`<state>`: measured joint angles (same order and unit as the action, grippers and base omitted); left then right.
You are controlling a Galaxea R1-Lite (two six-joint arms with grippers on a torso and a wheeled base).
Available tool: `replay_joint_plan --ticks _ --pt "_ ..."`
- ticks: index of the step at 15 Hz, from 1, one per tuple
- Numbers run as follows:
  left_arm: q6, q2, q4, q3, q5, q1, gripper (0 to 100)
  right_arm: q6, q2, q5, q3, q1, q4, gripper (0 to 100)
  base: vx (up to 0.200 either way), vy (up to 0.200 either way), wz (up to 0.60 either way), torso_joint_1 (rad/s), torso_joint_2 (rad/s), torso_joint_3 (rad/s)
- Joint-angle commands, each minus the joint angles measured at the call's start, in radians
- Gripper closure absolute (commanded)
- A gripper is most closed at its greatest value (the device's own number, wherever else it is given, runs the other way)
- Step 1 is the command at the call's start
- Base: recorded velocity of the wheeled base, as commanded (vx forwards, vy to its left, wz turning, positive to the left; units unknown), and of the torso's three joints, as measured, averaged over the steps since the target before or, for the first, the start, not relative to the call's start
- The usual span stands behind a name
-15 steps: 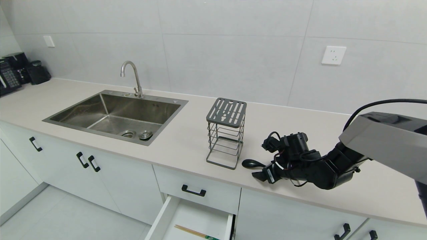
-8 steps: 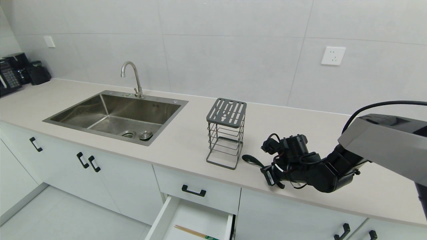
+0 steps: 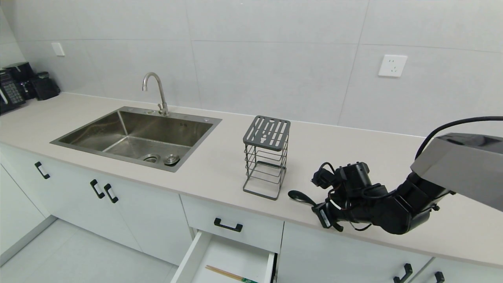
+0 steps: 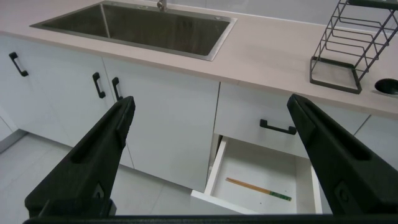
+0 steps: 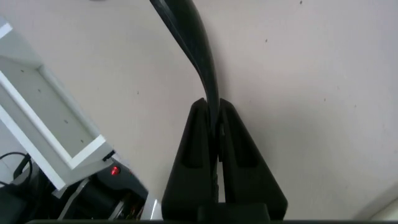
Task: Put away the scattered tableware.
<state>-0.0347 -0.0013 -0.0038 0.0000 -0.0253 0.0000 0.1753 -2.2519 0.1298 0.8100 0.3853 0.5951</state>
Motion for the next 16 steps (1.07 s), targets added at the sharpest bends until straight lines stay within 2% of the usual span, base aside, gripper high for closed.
replay_joint_plan --ticks 1,5,7,8,10,13,16 --pt "-0.001 0.001 -0.001 0.0 -0.001 0.0 0 0.007 0.109 0.002 -0.074 0.033 0.032 100 0.0 0.0 0.0 0.0 0.0 0.0" --pt "-0.001 0.001 -0.001 0.0 -0.001 0.0 0 -0.014 0.184 0.002 -0.155 0.21 0.037 100 0.0 0.0 0.0 0.0 0.0 0.0" --pt "-0.001 0.001 -0.001 0.0 -0.001 0.0 0 -0.062 0.206 0.001 -0.193 0.294 0.058 100 0.0 0.0 0.0 0.0 0.0 0.0" --pt "-0.001 0.001 -0.001 0.0 -0.001 0.0 0 -0.122 0.215 -0.007 -0.201 0.372 0.075 100 0.0 0.0 0.0 0.0 0.0 0.0" --pt "-0.001 0.001 -0.001 0.0 -0.001 0.0 0 -0.171 0.229 -0.07 -0.203 0.445 0.077 100 0.0 0.0 0.0 0.0 0.0 0.0" --pt "-0.001 0.001 -0.001 0.0 -0.001 0.0 0 -0.234 0.256 -0.095 -0.201 0.498 0.077 100 0.0 0.0 0.0 0.0 0.0 0.0" --pt "-0.001 0.001 -0.001 0.0 -0.001 0.0 0 -0.281 0.267 -0.127 -0.112 0.56 0.077 100 0.0 0.0 0.0 0.0 0.0 0.0"
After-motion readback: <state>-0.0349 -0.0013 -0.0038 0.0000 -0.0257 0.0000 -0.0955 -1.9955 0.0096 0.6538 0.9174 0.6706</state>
